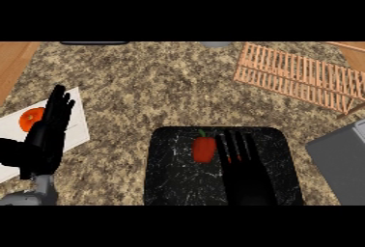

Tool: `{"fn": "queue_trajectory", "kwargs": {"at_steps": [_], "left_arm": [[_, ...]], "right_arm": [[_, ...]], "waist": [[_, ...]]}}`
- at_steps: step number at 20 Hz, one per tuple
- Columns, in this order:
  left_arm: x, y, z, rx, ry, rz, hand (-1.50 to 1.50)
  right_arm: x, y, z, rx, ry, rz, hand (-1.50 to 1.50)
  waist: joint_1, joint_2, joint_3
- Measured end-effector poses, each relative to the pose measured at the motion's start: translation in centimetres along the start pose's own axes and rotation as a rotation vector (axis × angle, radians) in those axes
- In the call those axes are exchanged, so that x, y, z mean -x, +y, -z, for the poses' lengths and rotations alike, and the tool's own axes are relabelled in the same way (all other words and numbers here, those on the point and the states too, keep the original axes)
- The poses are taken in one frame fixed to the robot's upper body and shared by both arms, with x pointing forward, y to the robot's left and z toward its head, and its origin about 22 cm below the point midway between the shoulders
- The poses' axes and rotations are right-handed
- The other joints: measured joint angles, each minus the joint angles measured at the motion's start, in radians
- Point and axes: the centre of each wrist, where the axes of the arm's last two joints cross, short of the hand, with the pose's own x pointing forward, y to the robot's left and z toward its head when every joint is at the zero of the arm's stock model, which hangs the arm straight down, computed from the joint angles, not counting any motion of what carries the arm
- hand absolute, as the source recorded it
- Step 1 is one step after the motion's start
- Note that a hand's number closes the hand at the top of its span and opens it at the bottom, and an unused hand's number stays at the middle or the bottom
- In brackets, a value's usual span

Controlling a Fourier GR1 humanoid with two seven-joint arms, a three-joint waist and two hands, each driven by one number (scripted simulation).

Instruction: Pick the tomato from the tray and place it in the tiered shelf

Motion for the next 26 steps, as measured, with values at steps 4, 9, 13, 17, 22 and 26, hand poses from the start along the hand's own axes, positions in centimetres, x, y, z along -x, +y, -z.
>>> {"fn": "queue_trajectory", "kwargs": {"at_steps": [4, 9, 13, 17, 22, 26], "left_arm": [[-0.4, 0.3, 0.1, -0.002, -0.004, 0.003, 0.0], [-0.7, -0.1, 0.2, -0.002, -0.005, 0.002, 0.0], [-0.3, -0.4, 0.5, 0.004, -0.001, 0.005, 0.0], [-0.8, -0.1, 0.4, 0.004, -0.003, 0.01, 0.0], [-0.5, -0.7, 0.0, 0.003, -0.003, 0.012, 0.0], [-0.6, -0.1, -0.3, 0.003, 0.001, 0.006, 0.0]], "right_arm": [[0.3, 1.0, 0.2, 0.01, 0.003, 0.01, -1.5], [0.9, 2.9, 0.8, 0.015, -0.012, 0.016, -1.5], [0.4, 3.3, 2.0, 0.013, -0.01, 0.021, -1.5], [0.3, 4.0, 2.8, -0.011, 0.002, 0.031, 1.5], [0.9, 4.9, 3.5, -0.028, -0.023, 0.008, 1.5], [0.7, 5.2, 3.9, 0.021, -0.058, -0.038, 1.5]], "waist": [[0.0, 0.0, 0.0], [0.0, 0.0, 0.0], [0.001, 0.001, 0.0], [0.002, -0.001, -0.001], [0.002, -0.008, -0.006], [0.004, -0.012, -0.009]]}}
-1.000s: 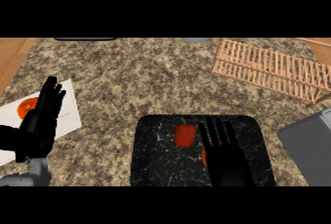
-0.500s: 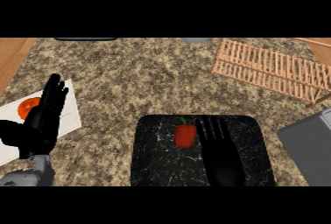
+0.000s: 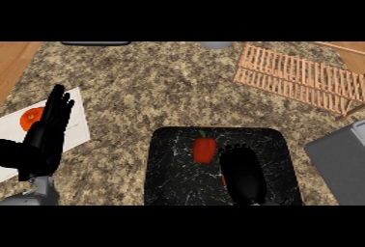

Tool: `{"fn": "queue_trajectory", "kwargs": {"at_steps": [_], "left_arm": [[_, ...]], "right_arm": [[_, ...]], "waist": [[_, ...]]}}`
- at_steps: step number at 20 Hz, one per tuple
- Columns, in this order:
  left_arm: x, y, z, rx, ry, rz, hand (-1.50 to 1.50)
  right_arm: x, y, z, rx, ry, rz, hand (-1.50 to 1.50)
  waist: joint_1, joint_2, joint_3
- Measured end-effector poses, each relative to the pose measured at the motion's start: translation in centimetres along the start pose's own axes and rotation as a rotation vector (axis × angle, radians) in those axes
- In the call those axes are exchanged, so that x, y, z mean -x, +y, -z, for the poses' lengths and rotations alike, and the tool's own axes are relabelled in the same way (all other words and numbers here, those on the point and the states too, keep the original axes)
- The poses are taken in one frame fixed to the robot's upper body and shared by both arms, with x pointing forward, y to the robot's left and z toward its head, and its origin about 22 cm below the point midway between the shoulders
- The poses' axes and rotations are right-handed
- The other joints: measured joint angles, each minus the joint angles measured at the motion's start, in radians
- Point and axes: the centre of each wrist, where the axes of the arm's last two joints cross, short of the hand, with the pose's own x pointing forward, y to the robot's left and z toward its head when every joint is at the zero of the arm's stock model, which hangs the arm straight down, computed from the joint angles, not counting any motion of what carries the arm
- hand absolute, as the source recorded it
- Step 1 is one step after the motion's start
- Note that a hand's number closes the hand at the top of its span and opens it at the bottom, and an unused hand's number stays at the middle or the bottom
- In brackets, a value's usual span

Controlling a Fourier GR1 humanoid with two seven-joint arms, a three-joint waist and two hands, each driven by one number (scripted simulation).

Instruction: Pick the tomato from the tray and place it in the tiered shelf

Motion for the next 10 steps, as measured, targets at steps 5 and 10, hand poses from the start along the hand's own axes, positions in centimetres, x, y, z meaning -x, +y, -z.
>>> {"fn": "queue_trajectory", "kwargs": {"at_steps": [5, 10], "left_arm": [[-0.6, -0.2, 0.5, -0.001, -0.003, -0.003, 0.0], [-0.7, -0.2, 0.5, -0.005, -0.005, -0.002, 0.0]], "right_arm": [[1.2, 0.0, 0.4, -0.004, 0.076, 0.048, 1.5], [2.3, -0.1, 2.4, -0.134, 0.361, 0.297, 1.5]], "waist": [[-0.004, 0.003, 0.001], [-0.006, 0.01, 0.003]]}}
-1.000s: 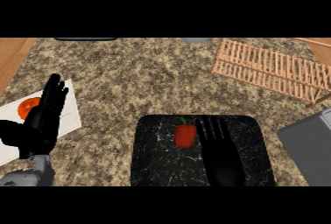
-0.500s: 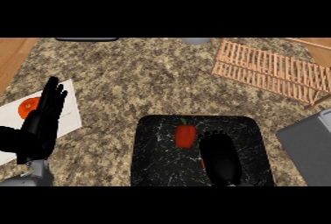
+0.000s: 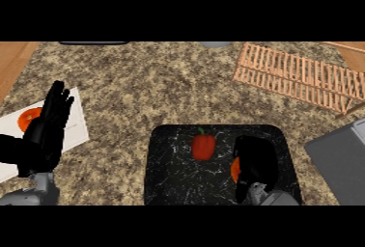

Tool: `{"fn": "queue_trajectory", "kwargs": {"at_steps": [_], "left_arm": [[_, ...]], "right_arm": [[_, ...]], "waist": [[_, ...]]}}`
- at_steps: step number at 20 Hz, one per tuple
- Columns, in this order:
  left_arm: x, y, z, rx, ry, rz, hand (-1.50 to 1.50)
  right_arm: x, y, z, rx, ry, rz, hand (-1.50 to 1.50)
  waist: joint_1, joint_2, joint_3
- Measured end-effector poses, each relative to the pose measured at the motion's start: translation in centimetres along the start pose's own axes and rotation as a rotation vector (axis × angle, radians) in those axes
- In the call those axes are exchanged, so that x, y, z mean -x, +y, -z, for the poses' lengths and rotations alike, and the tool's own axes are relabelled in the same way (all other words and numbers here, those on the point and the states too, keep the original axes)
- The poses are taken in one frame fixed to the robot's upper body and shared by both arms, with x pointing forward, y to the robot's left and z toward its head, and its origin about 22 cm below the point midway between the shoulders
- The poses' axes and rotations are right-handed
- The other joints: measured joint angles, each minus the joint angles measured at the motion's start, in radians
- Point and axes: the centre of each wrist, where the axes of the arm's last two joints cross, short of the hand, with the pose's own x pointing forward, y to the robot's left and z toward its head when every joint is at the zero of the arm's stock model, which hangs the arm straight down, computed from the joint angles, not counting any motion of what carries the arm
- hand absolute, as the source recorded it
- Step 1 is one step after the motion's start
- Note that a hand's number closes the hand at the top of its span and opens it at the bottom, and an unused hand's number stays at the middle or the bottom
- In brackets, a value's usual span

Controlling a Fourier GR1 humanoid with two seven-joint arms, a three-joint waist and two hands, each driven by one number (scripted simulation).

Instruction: Pick the tomato from the tray and place it in the tiered shelf

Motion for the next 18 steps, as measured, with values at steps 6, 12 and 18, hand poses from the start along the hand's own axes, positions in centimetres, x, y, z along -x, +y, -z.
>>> {"fn": "queue_trajectory", "kwargs": {"at_steps": [6, 12, 18], "left_arm": [[0.6, 0.7, 0.4, 0.009, 0.0, 0.005, 0.0], [0.9, 0.2, 0.4, 0.005, 0.01, -0.002, 0.0], [1.0, 0.2, 0.4, -0.003, 0.007, 0.001, 0.0]], "right_arm": [[-1.1, -2.7, 1.4, -0.02, 0.109, 0.236, 1.5], [-2.5, -8.5, -0.3, 0.157, 0.08, 0.466, 1.5], [-2.2, -14.6, -2.2, 0.407, 0.098, 0.605, 1.5]], "waist": [[0.004, 0.002, 0.003], [0.001, -0.001, 0.005], [-0.003, -0.003, 0.005]]}}
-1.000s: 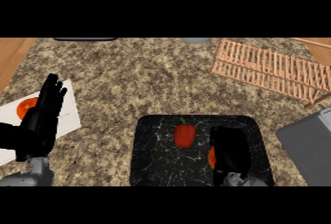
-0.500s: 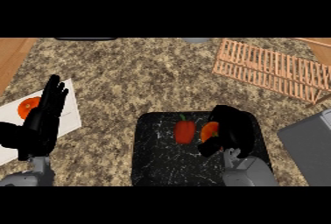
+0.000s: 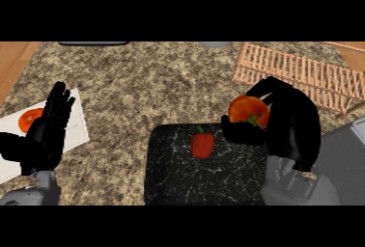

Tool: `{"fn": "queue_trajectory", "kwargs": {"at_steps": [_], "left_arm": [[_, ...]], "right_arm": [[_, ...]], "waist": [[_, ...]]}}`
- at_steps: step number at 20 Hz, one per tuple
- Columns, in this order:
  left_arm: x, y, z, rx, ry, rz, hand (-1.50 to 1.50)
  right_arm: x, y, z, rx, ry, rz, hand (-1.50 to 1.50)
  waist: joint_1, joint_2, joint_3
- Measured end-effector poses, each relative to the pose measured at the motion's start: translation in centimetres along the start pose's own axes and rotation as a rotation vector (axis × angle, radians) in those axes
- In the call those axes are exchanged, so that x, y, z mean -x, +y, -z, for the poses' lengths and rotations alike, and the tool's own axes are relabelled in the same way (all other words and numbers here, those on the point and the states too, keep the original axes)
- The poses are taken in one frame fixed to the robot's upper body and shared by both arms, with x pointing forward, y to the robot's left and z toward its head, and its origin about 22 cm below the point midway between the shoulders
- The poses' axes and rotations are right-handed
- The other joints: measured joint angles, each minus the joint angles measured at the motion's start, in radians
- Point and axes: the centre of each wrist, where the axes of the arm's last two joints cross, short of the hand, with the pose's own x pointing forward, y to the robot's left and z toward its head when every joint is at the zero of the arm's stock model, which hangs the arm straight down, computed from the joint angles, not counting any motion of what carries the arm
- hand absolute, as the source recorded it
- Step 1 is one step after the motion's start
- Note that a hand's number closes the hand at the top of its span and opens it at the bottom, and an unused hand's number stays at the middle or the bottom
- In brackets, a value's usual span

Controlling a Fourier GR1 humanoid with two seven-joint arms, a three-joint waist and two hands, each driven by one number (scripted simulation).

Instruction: Pick the tomato from the tray and place it in the tiered shelf

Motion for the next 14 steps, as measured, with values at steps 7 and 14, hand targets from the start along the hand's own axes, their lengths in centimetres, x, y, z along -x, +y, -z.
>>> {"fn": "queue_trajectory", "kwargs": {"at_steps": [7, 14], "left_arm": [[-0.1, 0.4, -0.2, 0.004, 0.004, 0.003, 0.0], [-0.4, -0.3, -0.5, 0.01, -0.005, 0.004, 0.0]], "right_arm": [[-0.8, -4.5, 0.9, 0.18, 0.022, 0.014, 1.5], [0.2, -6.5, 4.2, 0.252, 0.083, 0.002, 1.5]], "waist": [[0.001, 0.001, 0.0], [0.006, 0.004, 0.001]]}}
